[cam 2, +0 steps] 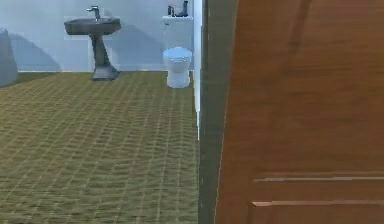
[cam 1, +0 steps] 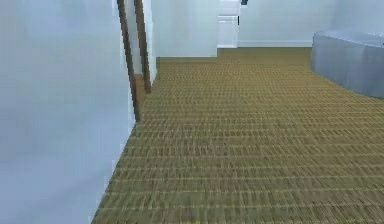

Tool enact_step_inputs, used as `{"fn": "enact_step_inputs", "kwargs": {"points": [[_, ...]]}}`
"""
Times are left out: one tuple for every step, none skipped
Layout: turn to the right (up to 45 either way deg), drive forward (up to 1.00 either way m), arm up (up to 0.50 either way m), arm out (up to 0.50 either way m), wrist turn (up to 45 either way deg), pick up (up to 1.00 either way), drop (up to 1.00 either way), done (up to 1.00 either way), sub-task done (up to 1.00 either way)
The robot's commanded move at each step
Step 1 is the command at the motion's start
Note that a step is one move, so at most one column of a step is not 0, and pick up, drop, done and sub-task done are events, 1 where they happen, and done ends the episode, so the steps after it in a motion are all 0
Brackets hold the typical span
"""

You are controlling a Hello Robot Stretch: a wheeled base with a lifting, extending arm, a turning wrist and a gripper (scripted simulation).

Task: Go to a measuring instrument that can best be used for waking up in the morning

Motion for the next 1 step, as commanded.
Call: {"fn": "enact_step_inputs", "kwargs": {"points": [[-6.0, 0.00, 0.00, 0.00, 0.0, 0.00, 0.00, 0.00, 0.00]]}}
